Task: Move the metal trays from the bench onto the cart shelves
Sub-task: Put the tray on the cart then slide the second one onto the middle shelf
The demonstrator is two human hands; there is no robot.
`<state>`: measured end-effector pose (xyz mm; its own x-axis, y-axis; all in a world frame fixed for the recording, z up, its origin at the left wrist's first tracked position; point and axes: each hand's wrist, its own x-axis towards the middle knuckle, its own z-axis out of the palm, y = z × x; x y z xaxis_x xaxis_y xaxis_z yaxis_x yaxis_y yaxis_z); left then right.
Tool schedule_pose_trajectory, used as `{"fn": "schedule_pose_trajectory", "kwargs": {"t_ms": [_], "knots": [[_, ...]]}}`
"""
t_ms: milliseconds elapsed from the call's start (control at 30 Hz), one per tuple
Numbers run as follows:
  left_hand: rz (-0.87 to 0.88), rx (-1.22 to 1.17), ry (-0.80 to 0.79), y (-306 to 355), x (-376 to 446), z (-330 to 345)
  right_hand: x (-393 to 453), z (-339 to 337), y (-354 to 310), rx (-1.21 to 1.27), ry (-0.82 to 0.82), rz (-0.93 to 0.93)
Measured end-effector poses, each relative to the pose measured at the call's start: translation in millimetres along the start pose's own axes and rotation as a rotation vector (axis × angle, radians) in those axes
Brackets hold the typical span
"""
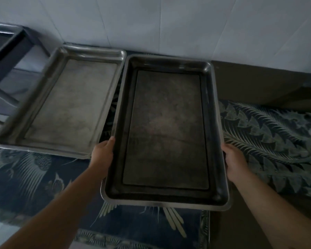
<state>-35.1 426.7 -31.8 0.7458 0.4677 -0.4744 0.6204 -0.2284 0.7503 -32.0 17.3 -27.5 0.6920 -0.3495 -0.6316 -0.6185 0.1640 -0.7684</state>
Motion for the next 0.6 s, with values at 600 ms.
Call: {"fn": "schedule_pose_trajectory", "kwargs": {"t_ms": [600], "knots": [[-0.067,-0.26,0.331,-107,-119,-206,-129,142,-8,-0.229,-0.308,-0.128]]}}
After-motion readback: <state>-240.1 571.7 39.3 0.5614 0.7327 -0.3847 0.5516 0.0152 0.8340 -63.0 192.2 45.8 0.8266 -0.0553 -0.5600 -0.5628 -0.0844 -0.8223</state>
